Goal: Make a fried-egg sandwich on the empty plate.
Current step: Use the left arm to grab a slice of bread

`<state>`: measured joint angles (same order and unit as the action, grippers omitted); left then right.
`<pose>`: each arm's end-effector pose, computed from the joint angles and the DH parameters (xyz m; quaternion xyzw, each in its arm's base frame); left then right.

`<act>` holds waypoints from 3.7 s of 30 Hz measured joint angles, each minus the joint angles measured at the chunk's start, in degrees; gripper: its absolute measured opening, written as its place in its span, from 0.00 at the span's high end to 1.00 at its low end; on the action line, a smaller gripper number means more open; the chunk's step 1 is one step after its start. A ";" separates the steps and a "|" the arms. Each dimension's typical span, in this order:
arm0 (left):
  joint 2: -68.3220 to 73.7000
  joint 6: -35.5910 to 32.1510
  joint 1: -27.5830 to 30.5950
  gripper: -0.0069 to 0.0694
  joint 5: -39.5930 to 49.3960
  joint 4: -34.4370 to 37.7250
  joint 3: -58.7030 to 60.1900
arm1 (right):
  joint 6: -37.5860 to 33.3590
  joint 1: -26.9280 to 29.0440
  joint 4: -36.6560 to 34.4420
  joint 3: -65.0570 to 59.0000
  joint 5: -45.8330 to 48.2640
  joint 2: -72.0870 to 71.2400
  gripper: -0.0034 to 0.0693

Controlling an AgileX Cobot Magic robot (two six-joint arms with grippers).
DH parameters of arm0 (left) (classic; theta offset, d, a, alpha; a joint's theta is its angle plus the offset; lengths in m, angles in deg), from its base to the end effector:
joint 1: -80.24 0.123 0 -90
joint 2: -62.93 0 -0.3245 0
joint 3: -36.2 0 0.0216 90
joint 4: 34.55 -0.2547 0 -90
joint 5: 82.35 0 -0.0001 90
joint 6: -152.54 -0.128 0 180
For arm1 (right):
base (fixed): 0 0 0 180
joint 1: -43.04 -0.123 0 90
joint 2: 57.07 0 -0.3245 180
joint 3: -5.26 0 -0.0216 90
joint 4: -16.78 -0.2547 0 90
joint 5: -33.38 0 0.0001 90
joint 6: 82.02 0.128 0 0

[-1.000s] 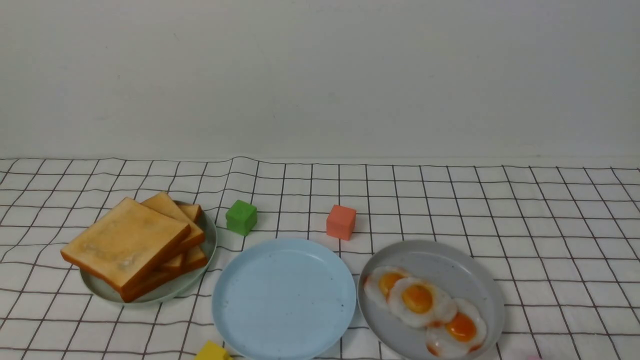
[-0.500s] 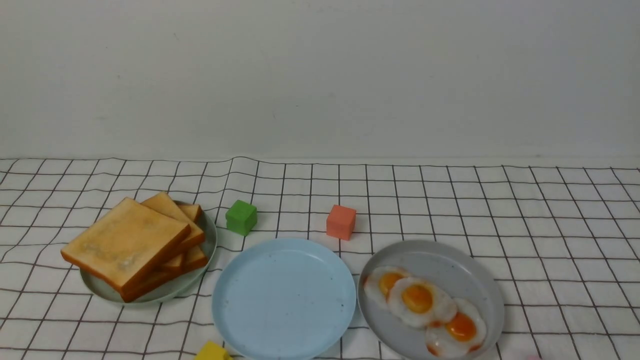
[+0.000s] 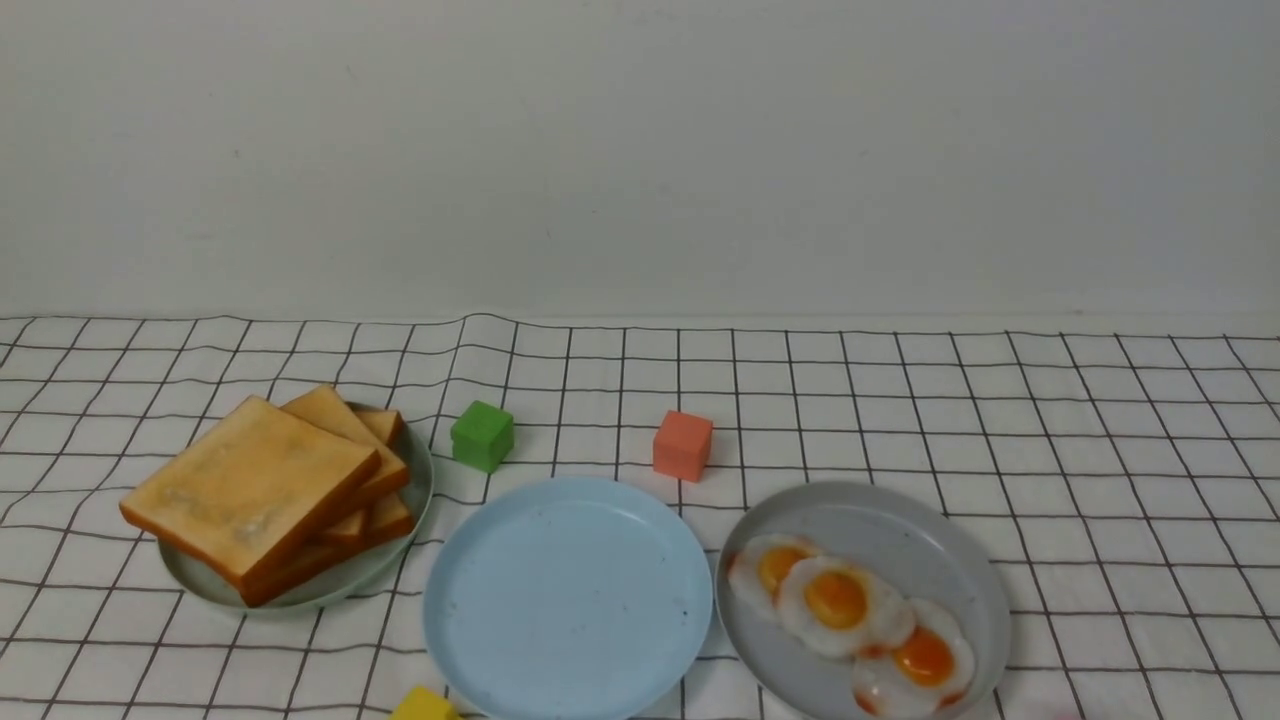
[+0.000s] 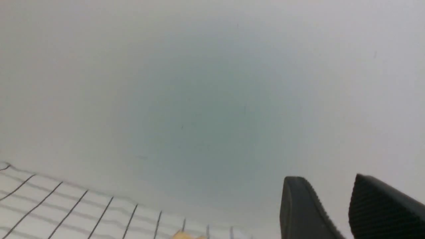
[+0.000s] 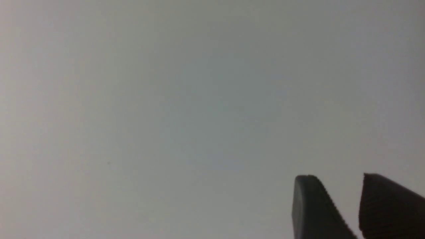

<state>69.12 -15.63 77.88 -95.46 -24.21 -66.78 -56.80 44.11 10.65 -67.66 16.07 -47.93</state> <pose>0.0484 0.0032 0.2526 -0.1141 0.5645 -0.1604 0.8017 0.0447 -0.0049 0.2854 0.1613 0.5114 0.2103 0.8175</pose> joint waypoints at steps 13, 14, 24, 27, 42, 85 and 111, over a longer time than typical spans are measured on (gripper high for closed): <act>26.05 3.40 0.00 0.60 28.11 -0.07 -44.94 | 16.48 0.00 28.09 49.20 36.61 27.14 0.62; 29.98 6.60 0.00 0.60 35.04 0.80 -47.16 | 15.72 0.00 28.36 51.35 42.67 30.86 0.62; 54.67 21.46 0.00 0.60 58.23 1.02 -48.35 | -7.82 -4.65 4.53 52.35 66.69 54.02 0.62; 58.31 22.32 0.00 0.60 59.64 1.41 -48.35 | -15.37 -8.06 -3.87 52.33 67.24 58.03 0.62; 70.45 11.48 16.18 0.60 56.76 9.42 -48.35 | -56.08 -21.10 -35.12 52.28 68.16 70.87 0.62; 96.51 -28.74 19.60 0.37 33.11 43.54 -48.48 | -56.87 -21.10 -36.56 52.28 73.99 70.89 0.62; 86.58 -49.40 19.60 0.87 44.74 47.86 -53.41 | -56.91 -21.10 -36.56 52.28 76.89 70.89 0.62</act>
<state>155.69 -65.02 97.48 -50.72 23.65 -120.20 -113.71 23.02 -25.92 -15.38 92.96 22.96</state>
